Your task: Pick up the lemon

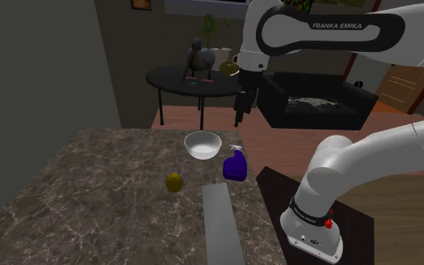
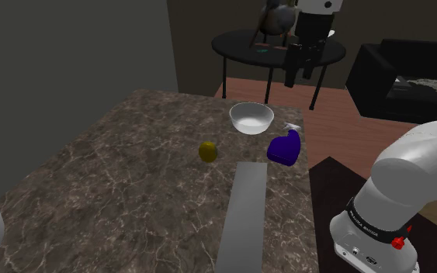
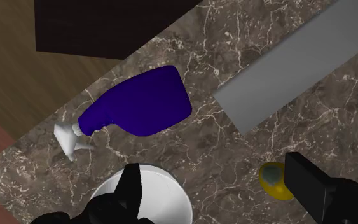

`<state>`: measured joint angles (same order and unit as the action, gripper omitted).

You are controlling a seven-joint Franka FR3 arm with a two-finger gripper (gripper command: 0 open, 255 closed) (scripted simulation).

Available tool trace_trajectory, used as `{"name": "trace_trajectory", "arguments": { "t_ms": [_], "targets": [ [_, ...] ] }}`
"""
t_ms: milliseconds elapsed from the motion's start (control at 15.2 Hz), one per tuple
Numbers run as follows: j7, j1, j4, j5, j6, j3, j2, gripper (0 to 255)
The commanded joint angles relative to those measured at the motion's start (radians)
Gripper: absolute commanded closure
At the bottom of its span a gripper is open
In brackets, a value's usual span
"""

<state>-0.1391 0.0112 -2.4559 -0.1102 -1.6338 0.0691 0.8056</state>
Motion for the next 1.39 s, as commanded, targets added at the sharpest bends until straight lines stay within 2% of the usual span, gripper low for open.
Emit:
{"name": "trace_trajectory", "arguments": {
  "t_ms": [0, 396, 792, 1056, 1320],
  "targets": [
    [0.000, 0.000, 0.000, 0.000, 0.000, 0.000, 0.000, 0],
    [0.107, -0.036, -0.104, -0.056, -0.225, 0.131, -0.050, 0],
    [0.225, -0.054, -0.149, -0.082, -0.465, 0.275, -0.178, 0],
    [0.322, -0.039, -0.144, -0.061, -0.625, 0.381, -0.302, 0],
    [0.455, 0.010, -0.110, 0.021, -0.773, 0.499, -0.451, 0]
  ]
}}
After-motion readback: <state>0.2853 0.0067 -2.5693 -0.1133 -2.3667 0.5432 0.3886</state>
